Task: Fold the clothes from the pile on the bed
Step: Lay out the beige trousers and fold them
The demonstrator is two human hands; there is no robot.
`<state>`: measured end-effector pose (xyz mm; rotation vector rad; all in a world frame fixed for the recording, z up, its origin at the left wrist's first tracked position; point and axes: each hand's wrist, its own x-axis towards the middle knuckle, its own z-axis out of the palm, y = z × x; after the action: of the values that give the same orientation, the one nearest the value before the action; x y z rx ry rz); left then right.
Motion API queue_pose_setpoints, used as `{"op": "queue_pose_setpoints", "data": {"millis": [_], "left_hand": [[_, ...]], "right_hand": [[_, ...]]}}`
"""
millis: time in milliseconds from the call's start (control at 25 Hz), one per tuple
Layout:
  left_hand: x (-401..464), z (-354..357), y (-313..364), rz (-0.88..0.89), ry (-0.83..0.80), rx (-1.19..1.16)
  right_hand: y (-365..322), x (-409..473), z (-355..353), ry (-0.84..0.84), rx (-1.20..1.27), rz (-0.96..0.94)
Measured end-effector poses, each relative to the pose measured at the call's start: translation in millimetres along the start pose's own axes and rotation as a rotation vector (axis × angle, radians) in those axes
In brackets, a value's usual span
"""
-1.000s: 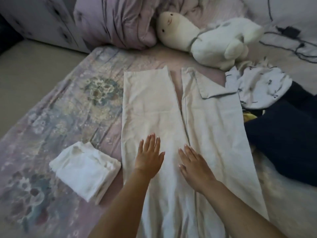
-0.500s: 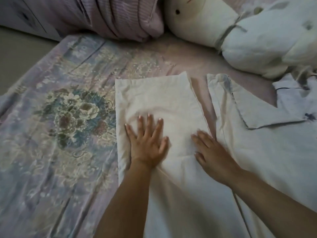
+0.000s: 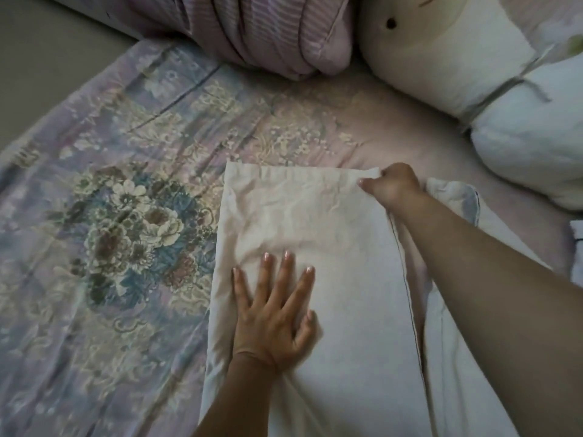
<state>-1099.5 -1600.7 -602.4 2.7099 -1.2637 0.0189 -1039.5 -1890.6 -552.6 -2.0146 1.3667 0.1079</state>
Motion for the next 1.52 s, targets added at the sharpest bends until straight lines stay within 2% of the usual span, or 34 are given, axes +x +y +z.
{"op": "queue_pose_setpoints", "data": {"millis": [80, 160, 320, 400, 440, 480, 560, 600, 640, 680, 800, 920, 960, 1040, 1120, 1160, 1200, 1280, 1400, 1520], "left_hand": [[-1, -1, 2, 0.005, -0.007, -0.002], [-1, 2, 0, 0.008, 0.003, 0.003], [2, 5, -2, -0.013, -0.100, 0.024], [-2, -8, 0, -0.053, -0.147, -0.022], [-2, -19, 0, -0.119, -0.125, -0.163], [-1, -36, 0, -0.251, -0.078, -0.433], [3, -86, -6, -0.739, 0.085, -1.280], [-1, -109, -11, -0.961, 0.091, -1.685], [-11, -128, -15, -1.111, 0.036, -1.971], [-27, -139, -17, -1.212, -0.041, -2.097], [-95, -149, -17, -1.415, -0.292, -2.086], [-144, -139, -14, -1.419, -0.560, -1.776], [-151, -138, -10, -1.367, -0.607, -1.656], [-155, -135, 1, -1.270, -0.628, -1.477], [-157, -132, 12, -1.221, -0.598, -1.375], [-159, -131, 17, -1.235, -0.583, -1.385], [-161, -131, 21, -1.275, -0.576, -1.457], [-165, -134, 27, -1.359, -0.595, -1.636], [-174, -135, 35, -1.361, -0.671, -1.681], [-186, -132, 41, -1.356, -0.679, -1.688]], "right_hand": [[1, 2, -2, 0.030, -0.047, 0.011], [2, -11, -7, 0.046, -0.025, -0.094], [3, -85, -28, 0.092, 0.228, -0.383], [11, -130, -41, 0.037, 0.346, -0.496], [16, -150, -47, -0.017, 0.361, -0.533], [22, -171, -53, -0.057, 0.353, -0.567], [38, -210, -62, -0.116, 0.310, -0.608], [50, -234, -66, -0.145, 0.295, -0.617], [64, -259, -70, -0.179, 0.278, -0.622], [84, -284, -72, -0.214, 0.225, -0.631], [160, -343, -68, -0.328, -0.075, -0.753], [245, -378, -54, -0.443, -0.427, -0.861], [264, -388, -49, -0.467, -0.510, -0.816], [277, -408, -39, -0.485, -0.581, -0.592], [264, -413, -19, -0.389, -0.490, -0.393], [251, -411, -8, -0.312, -0.317, -0.290], [237, -408, 1, -0.244, -0.096, -0.190], [218, -396, 17, -0.229, 0.223, -0.012], [206, -384, 35, -0.241, 0.195, 0.100], [186, -369, 39, -0.092, 0.176, -0.035]]}}
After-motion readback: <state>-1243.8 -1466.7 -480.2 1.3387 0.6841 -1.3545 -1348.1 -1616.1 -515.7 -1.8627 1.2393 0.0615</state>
